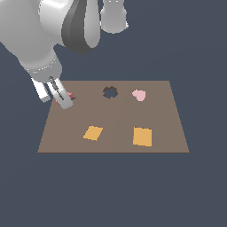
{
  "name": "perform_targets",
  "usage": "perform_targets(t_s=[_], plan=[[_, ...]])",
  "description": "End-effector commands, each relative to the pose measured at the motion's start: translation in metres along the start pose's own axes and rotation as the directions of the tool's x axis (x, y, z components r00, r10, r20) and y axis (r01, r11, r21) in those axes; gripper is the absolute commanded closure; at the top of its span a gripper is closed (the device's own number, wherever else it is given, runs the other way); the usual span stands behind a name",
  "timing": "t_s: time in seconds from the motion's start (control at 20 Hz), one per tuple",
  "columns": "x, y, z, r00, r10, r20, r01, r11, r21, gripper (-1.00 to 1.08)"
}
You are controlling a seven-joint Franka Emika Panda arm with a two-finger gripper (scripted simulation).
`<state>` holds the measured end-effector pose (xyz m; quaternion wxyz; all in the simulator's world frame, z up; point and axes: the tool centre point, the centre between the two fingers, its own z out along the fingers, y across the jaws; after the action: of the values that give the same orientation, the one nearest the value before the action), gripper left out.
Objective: Insert a designated object into the corresponding slot on a board.
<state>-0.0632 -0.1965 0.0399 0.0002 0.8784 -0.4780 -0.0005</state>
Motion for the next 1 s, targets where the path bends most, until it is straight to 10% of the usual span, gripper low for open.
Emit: perform_targets(t_s=[0.0, 0.75, 0.8, 0.95], plan=[[-0.002, 0.001, 0.0, 1.0, 0.027, 0.0, -0.027, 1.0, 0.0, 1.08], [-0.004, 0.0, 0.01, 0.999, 0.043, 0.001, -0.043, 0.999, 0.001, 1.08], [-0.004, 0.0, 0.01, 0.999, 0.043, 0.001, -0.043, 0.999, 0.001, -0.92], [-0.004, 0.0, 0.01, 0.999, 0.043, 0.001, -0.043, 0.999, 0.001, -0.92]])
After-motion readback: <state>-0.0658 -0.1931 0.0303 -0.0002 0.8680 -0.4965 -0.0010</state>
